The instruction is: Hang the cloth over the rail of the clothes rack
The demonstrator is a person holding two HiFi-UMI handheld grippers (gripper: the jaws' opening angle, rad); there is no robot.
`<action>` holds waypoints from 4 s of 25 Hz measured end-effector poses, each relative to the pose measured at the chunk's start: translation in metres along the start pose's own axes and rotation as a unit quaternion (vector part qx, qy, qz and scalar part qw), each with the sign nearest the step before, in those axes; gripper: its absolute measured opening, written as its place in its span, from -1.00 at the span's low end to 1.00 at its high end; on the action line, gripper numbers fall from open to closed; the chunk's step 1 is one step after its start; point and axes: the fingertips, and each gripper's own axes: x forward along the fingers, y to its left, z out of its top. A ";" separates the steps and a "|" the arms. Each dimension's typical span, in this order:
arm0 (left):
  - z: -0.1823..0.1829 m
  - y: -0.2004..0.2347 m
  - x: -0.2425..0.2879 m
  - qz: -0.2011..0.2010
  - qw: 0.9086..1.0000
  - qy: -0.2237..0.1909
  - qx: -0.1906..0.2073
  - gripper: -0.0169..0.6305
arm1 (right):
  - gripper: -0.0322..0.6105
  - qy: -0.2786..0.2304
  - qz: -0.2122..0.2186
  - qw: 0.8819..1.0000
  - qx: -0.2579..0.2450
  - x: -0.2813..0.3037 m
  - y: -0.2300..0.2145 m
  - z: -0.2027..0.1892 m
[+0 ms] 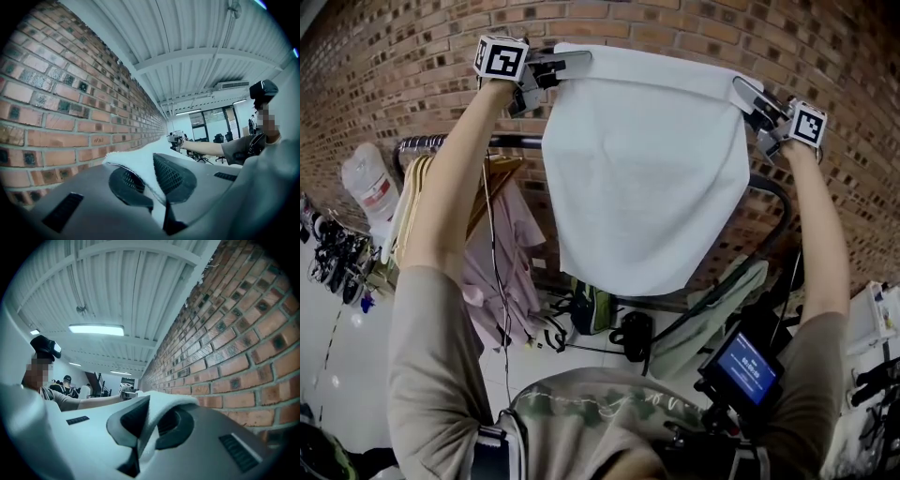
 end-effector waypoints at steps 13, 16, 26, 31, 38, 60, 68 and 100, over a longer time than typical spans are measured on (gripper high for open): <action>-0.075 0.035 0.017 -0.025 0.992 0.103 -0.072 -0.90 | -0.85 0.075 -0.011 0.996 0.052 0.002 -0.033 -0.079; -0.078 0.031 0.021 -0.046 0.994 0.086 -0.057 -0.90 | -0.85 0.072 -0.004 0.996 0.059 0.000 -0.036 -0.083; -0.077 0.028 0.027 -0.041 0.997 0.043 -0.047 -0.90 | -0.85 0.058 0.016 0.997 0.051 0.001 -0.030 -0.087; -0.081 0.030 0.021 -0.044 0.995 0.038 -0.074 -0.89 | -0.85 0.028 0.013 0.997 0.071 -0.001 -0.032 -0.078; -0.091 0.027 0.023 -0.056 0.988 0.039 -0.135 -0.68 | -0.82 0.041 0.001 0.996 0.079 0.003 -0.034 -0.081; -0.122 -0.019 0.034 -0.129 0.971 0.112 -0.168 0.14 | -0.17 0.053 -0.039 0.996 0.067 -0.004 -0.042 -0.087; -0.117 -0.023 0.032 -0.127 0.973 0.097 -0.165 0.14 | -0.17 0.049 -0.024 0.997 0.058 -0.005 -0.028 -0.085; -0.018 -0.036 -0.001 -0.063 0.994 0.000 -0.089 -0.93 | -0.88 0.011 -0.041 0.999 -0.022 -0.006 0.014 0.011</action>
